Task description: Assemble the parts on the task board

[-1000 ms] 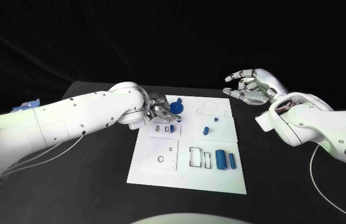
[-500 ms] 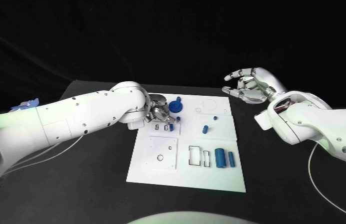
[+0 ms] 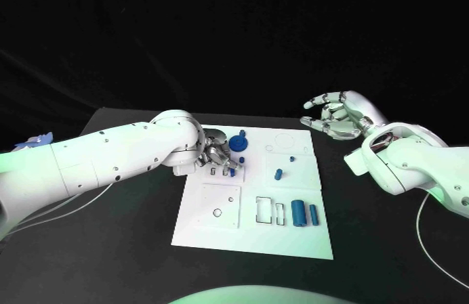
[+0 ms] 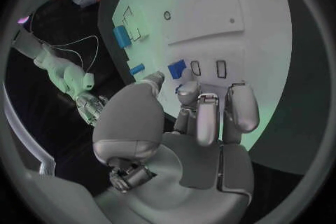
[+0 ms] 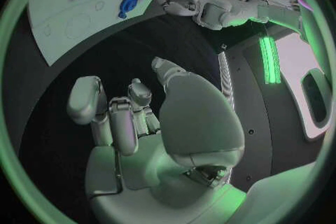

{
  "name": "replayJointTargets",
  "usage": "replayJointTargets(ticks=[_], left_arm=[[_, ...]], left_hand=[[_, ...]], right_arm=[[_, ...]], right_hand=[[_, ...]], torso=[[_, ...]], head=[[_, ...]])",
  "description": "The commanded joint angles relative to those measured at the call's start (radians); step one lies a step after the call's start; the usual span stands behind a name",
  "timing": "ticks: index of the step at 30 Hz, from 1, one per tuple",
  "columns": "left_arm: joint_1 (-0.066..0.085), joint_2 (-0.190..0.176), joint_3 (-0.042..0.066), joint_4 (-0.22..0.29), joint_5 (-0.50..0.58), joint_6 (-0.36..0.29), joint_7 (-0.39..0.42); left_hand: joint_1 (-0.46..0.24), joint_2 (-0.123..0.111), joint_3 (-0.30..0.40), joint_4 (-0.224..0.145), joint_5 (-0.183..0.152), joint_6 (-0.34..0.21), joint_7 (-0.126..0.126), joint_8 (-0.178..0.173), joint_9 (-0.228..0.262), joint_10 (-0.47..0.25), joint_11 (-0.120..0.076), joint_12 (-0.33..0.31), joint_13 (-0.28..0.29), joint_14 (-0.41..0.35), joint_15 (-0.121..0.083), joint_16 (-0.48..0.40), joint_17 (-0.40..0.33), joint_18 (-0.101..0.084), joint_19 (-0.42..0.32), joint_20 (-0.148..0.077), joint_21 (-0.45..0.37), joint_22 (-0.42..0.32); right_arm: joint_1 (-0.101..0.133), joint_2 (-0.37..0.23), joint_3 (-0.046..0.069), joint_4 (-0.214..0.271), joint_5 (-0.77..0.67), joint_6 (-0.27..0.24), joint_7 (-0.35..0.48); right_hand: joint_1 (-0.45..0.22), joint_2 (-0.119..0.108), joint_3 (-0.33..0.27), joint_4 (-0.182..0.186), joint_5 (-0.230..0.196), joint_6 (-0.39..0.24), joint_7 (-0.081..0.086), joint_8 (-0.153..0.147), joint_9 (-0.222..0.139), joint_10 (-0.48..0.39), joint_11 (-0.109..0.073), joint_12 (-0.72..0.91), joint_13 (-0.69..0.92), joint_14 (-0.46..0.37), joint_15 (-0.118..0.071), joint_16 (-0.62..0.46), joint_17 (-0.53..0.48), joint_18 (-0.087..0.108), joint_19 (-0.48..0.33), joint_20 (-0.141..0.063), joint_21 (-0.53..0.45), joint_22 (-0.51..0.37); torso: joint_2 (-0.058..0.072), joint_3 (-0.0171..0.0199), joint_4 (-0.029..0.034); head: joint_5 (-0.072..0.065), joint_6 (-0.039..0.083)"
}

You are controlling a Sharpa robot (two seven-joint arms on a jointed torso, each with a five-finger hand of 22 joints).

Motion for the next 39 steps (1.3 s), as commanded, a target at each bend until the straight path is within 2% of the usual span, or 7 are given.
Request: replayJointTargets(ticks=[1,20,25,28,30,32,39], left_arm=[[0.001,0.004,-0.001,-0.004,-0.003,0.03,-0.002],[0.001,0.015,-0.006,-0.019,0.014,0.042,0.004],[0.001,0.014,-0.006,-0.021,0.047,0.039,0.015],[0.001,0.012,-0.006,-0.021,0.069,0.036,0.022],[0.001,0.011,-0.007,-0.02,0.078,0.035,0.024],[0.001,0.009,-0.007,-0.019,0.087,0.034,0.025],[-0.001,-0.008,-0.006,-0.005,0.106,0.033,0.018]], left_hand=[[0.013,-0.001,0.007,-0.002,0.007,-0.007,0.0,0.004,0.002,-0.004,-0.002,-0.001,-0.002,0.073,-0.006,0.006,0.149,-0.018,0.005,-0.004,0.006,0.0],[0.079,0.019,0.071,-0.001,0.009,-0.014,-0.002,-0.001,0.016,-0.008,-0.004,-0.001,-0.006,0.072,-0.007,0.005,0.148,-0.018,0.005,-0.004,0.006,0.003],[0.166,0.021,0.214,-0.007,0.009,-0.021,-0.005,-0.006,0.031,-0.013,-0.008,-0.007,-0.014,0.072,-0.011,0.005,0.148,-0.018,0.004,-0.006,0.007,0.005],[0.201,-0.002,0.33,-0.017,0.01,-0.028,-0.005,-0.001,0.046,-0.014,-0.008,-0.01,-0.018,0.072,-0.012,0.004,0.148,-0.019,0.005,-0.007,0.007,0.007],[0.23,-0.024,0.473,-0.053,0.008,-0.041,0.002,0.008,0.065,-0.015,0.0,-0.015,-0.022,0.073,-0.013,0.004,0.149,-0.019,0.005,-0.007,0.008,0.009],[0.194,-0.047,0.577,-0.077,0.006,-0.041,0.003,0.026,0.089,-0.008,-0.001,-0.013,-0.023,0.072,-0.003,0.004,0.149,-0.019,0.006,-0.005,0.01,0.012],[0.147,-0.065,0.663,-0.126,0.005,-0.043,0.004,0.043,0.114,-0.002,-0.002,-0.01,-0.022,0.073,-0.006,0.005,0.151,-0.019,0.006,-0.003,0.011,0.014]], right_arm=[[-0.001,0.001,0.0,-0.001,0.0,0.005,-0.002],[-0.005,0.005,0.0,-0.005,0.002,0.008,-0.003],[-0.006,0.006,0.0,-0.006,0.003,0.009,-0.003],[-0.007,0.007,0.0,-0.007,0.002,0.01,-0.003],[-0.008,0.007,0.0,-0.007,0.004,0.01,-0.003],[-0.009,0.007,0.0,-0.008,0.005,0.011,-0.003],[-0.013,0.006,-0.001,-0.011,0.016,0.009,0.002]], right_hand=[[-0.011,-0.002,0.001,0.006,0.004,0.006,0.006,0.007,-0.001,0.0,-0.008,0.005,-0.001,0.057,-0.009,-0.003,0.085,0.006,0.0,-0.007,-0.003,-0.001],[-0.011,-0.002,0.002,0.007,0.006,0.007,0.005,0.008,-0.001,0.002,-0.008,0.007,0.001,0.056,-0.009,-0.003,0.085,0.006,0.001,-0.008,-0.003,0.0],[-0.011,-0.001,0.003,0.008,0.008,0.007,0.005,0.009,-0.001,0.002,-0.008,0.006,0.0,0.056,-0.009,-0.004,0.084,0.006,0.001,-0.008,-0.003,0.0],[-0.011,-0.001,0.003,0.008,0.008,0.007,0.005,0.009,-0.001,0.002,-0.008,0.006,0.0,0.056,-0.009,-0.004,0.084,0.006,0.001,-0.008,-0.003,0.0],[-0.011,-0.001,0.003,0.009,0.008,0.008,0.005,0.009,-0.001,0.006,-0.009,0.009,0.004,0.057,-0.01,-0.003,0.087,0.005,0.002,-0.008,-0.001,0.002],[-0.011,-0.001,0.003,0.009,0.008,0.008,0.005,0.009,-0.001,0.006,-0.009,0.009,0.004,0.057,-0.01,-0.003,0.087,0.005,0.002,-0.008,-0.001,0.002],[-0.025,0.004,0.001,0.026,0.008,0.01,0.003,0.015,-0.003,0.008,-0.01,0.011,0.002,0.057,-0.011,-0.003,0.085,0.006,0.002,-0.01,-0.004,0.001]], torso=[[0.0,-0.0005,-0.0009],[0.0,0.0,0.0009],[0.0,0.0005,0.0004],[0.0,0.0007,0.0001],[0.001,0.0007,0.0001],[0.001,0.0004,0.0],[0.0,0.0013,0.0002]], head=[[0.0,-0.002],[-0.003,-0.008],[-0.001,-0.009],[0.0,-0.01],[-0.001,-0.01],[-0.002,-0.009],[0.0,-0.005]])
